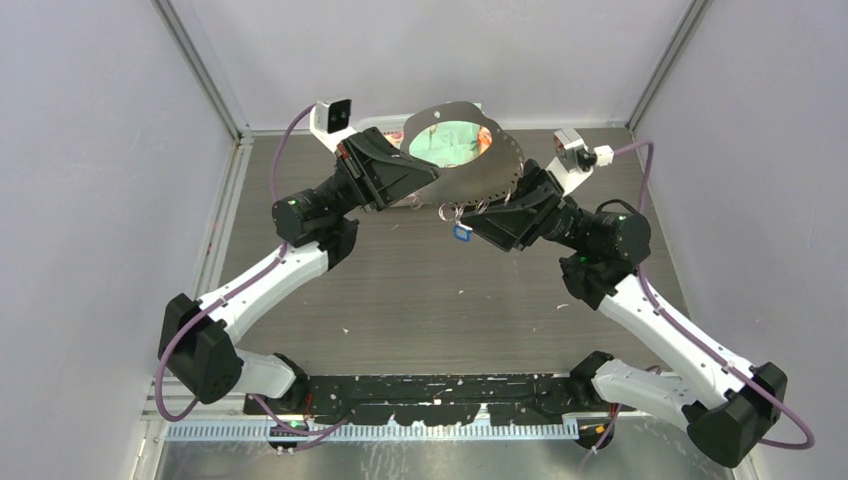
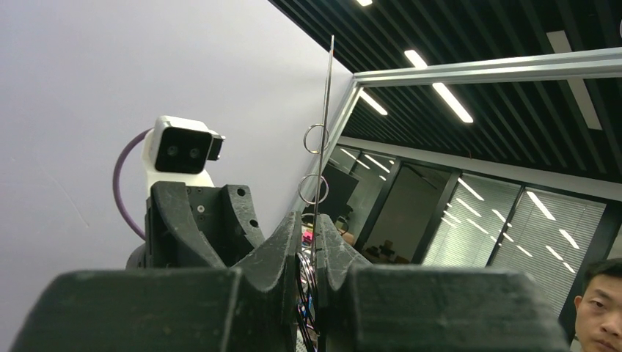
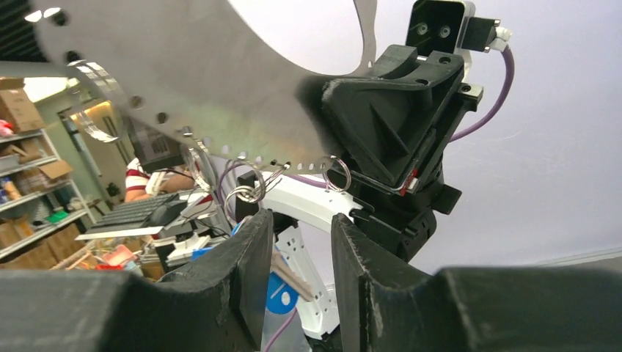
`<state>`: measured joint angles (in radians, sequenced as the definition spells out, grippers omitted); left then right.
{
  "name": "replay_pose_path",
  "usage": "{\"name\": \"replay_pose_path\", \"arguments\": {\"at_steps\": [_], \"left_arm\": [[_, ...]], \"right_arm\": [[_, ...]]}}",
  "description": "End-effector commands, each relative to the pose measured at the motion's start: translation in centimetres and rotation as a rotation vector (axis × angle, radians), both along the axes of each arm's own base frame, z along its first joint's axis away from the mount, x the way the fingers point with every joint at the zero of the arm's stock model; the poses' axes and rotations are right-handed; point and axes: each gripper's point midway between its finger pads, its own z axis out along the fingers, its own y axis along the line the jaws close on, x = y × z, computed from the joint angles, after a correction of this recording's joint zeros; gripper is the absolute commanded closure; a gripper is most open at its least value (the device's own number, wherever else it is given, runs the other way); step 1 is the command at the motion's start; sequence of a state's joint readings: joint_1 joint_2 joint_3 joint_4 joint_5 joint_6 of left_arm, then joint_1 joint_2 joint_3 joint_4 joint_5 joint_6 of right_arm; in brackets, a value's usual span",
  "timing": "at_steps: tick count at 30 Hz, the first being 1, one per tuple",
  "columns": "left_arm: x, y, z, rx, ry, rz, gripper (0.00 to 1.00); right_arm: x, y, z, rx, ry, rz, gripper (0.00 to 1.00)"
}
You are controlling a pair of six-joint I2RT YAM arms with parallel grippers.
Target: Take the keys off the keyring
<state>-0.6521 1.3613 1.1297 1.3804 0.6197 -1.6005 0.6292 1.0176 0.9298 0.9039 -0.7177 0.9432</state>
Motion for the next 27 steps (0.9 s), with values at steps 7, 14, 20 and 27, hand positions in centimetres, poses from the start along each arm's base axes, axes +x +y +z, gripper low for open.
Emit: {"name": "replay_pose_path", "arguments": {"at_steps": [7,14,20,27], "left_arm": [[-1.8,1.6,2.5,-0.076,-0.064,-0.016,1.00],[-1.6,1.3,2.2,-0.070,-0.057,-0.019,0.99],[-1.7,1.4,2.3,-0.075,-0.059,-0.018,0.99],[-2.2,1.6,2.6,-0.078,-0.070,-0.025,0.99]], "right_arm": [[-1.1,-1.6,2.2,0.052,-0.104,-0.090,0.60],[-1.3,-1.4,3.2,0.082,-0.109,-0.057,0.60],[-1.5,-1.9,3.0,0.082,-0.113,-0.081,0.60],[-2.0,-2.2,3.1,0.074,-0.126,-0.085,0.56]]}}
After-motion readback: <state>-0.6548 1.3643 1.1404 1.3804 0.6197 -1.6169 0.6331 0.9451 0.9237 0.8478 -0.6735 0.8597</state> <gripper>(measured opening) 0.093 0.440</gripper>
